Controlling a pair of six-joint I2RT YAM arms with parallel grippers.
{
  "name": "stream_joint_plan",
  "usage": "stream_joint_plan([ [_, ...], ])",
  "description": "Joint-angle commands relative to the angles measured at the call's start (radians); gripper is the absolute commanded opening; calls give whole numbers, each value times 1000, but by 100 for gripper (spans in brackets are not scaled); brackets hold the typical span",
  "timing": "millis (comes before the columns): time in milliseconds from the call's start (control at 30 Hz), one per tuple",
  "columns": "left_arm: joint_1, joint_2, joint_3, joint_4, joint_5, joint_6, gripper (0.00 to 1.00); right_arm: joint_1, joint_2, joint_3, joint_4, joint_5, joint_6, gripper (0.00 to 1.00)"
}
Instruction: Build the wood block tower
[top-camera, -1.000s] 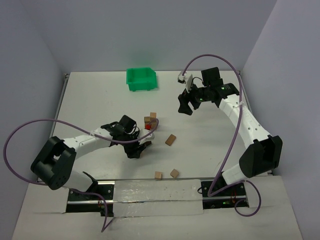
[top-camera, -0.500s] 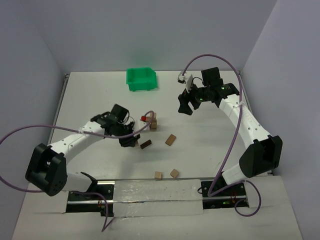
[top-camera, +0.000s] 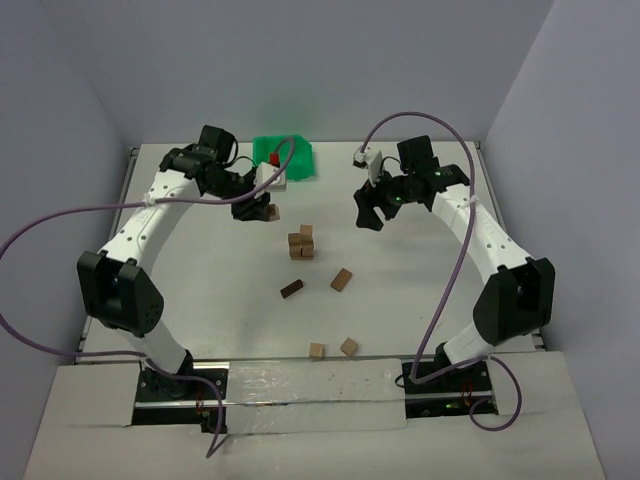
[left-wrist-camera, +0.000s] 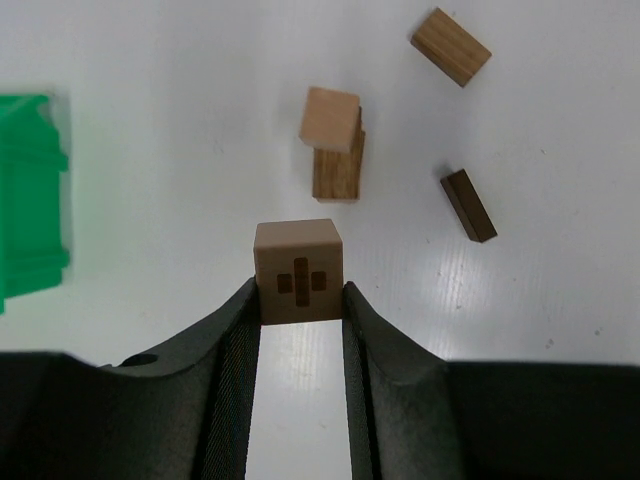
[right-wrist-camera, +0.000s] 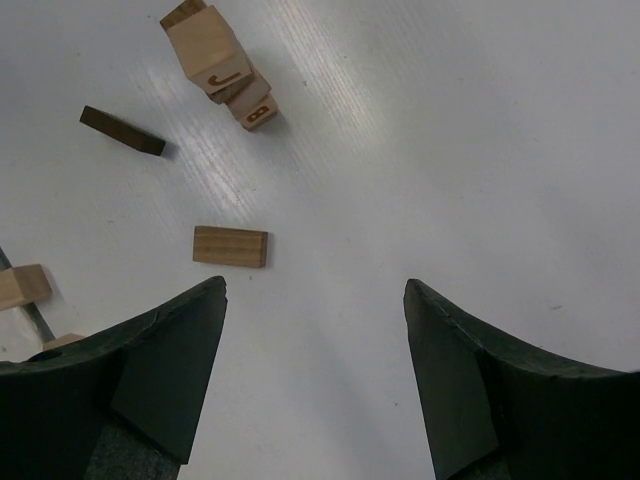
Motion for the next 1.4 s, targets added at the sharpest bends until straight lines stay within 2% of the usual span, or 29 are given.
stream_joint_plan([
  [0,-1,91,139,-88,97,53,17,-7,34,58,19,-8,42,78],
  [467,-34,222,205,-110,28,65,22,-7,146,116,47,-56,150,78],
  [633,-34,226,267,-171,40,70,21,-7,175,209,13,-54,182,78],
  [767,-36,182,227,-120,53,47,21,-7,158,190,19,-50,182,78],
  [1000,-44,229,271,-154,45,51,21,-7,153,191,19,-46,191,79],
  [1367,-74,258,228,-120,-22,36,23,-4,189,164,34,-37,197,79],
])
